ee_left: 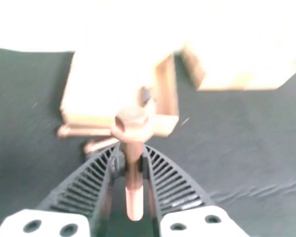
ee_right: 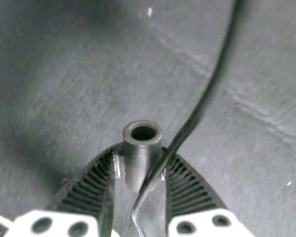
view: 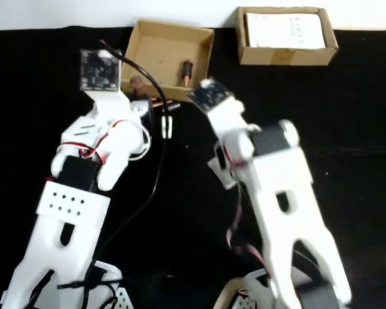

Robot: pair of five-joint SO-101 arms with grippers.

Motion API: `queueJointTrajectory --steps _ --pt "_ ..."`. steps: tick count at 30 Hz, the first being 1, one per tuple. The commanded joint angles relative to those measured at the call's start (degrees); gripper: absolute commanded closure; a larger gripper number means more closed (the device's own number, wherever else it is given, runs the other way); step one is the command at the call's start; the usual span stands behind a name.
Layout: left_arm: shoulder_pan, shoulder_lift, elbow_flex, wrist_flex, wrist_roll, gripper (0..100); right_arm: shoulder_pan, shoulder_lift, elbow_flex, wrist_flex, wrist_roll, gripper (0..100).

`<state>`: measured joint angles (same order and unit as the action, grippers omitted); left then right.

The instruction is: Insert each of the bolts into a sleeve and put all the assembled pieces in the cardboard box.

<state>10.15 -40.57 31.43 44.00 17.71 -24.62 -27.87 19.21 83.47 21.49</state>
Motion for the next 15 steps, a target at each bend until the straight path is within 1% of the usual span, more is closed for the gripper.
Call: queueJointTrajectory --steps 1,5,7,8,10,13,15 --pt "4.44 -2.24 -6.9 0.09 0.97 96 0.13 -16.57 17.36 -12.09 0.26 99.2" --pt "10.24 -2.15 -7.6 0.09 0.79 99 0.13 -31.08 42.24 -34.15 0.26 99.2" --pt "11.74 -2.07 -7.52 0.09 0.7 99 0.04 -37.85 52.53 -43.65 -0.09 99.2" --pt "12.09 -2.07 -7.52 0.09 0.7 99 0.04 -40.92 56.48 -47.16 -1.58 99.2" --pt "12.53 -2.07 -7.52 0.09 0.7 99 -0.04 -46.64 62.2 -50.86 -7.47 99.2" --pt "14.46 -2.07 -6.9 -0.09 0.79 99 -1.19 -52.79 64.57 -51.03 -17.93 99.2" --pt "16.92 -2.07 -6.11 -0.18 0.62 99 -2.77 -55.08 65.1 -51.12 -22.15 99.2"
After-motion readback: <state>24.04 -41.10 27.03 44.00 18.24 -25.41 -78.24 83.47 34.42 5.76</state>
